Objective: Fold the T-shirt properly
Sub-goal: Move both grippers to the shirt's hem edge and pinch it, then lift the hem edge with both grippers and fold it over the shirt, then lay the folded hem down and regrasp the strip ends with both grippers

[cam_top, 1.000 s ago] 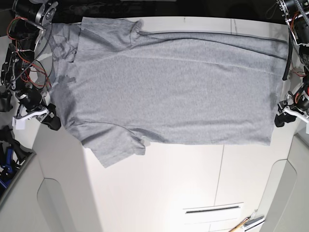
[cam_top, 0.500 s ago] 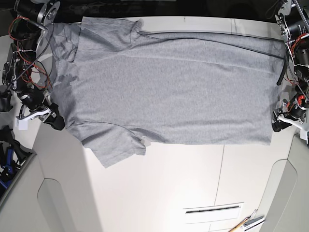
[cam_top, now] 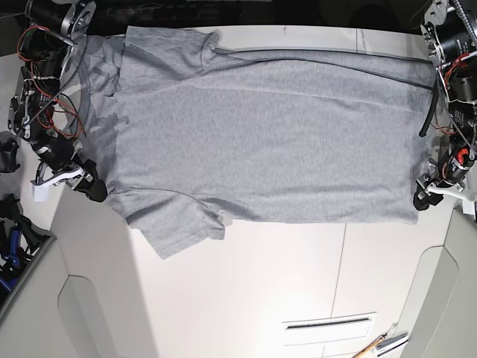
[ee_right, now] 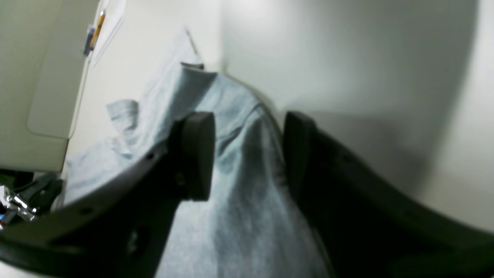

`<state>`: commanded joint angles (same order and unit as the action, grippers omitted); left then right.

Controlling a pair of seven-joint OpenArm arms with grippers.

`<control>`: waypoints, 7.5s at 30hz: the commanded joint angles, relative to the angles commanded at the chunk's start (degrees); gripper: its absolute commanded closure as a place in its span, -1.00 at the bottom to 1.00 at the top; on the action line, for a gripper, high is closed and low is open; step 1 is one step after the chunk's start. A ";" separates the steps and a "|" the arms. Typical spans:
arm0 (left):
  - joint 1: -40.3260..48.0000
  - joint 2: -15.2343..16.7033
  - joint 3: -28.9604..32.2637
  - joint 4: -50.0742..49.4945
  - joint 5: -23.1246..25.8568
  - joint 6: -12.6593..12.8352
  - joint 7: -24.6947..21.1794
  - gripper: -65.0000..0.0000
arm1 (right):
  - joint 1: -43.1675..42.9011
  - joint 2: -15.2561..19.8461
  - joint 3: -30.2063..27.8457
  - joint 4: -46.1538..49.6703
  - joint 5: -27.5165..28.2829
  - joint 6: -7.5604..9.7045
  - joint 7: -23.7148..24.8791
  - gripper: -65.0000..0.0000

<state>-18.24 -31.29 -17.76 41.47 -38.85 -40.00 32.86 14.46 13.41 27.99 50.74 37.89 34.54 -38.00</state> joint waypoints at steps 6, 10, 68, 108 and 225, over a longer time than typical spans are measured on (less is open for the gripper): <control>-0.04 0.00 3.72 0.04 0.02 0.00 0.09 0.34 | 0.00 -0.11 -3.96 0.00 0.00 0.00 -0.09 0.11; -0.07 -0.15 3.72 0.15 0.00 0.00 -1.20 1.00 | 0.00 -0.09 -4.11 0.04 0.02 0.00 -0.04 0.48; 23.98 -15.43 3.69 30.14 -14.75 0.00 19.67 1.00 | -18.21 -0.76 1.44 36.15 2.64 -0.26 -3.58 0.26; 23.98 -13.66 3.69 30.93 -17.53 0.00 20.11 1.00 | -12.46 -5.25 -15.96 40.46 -6.64 -0.68 -6.84 1.00; 47.58 7.98 -19.76 66.79 -25.18 0.00 27.21 1.00 | -33.86 -1.05 -9.90 39.78 -2.29 -0.31 -6.14 1.00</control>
<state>29.34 -23.31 -37.52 108.27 -64.03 -40.00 60.07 -19.40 12.36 18.09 90.52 35.59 34.24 -44.14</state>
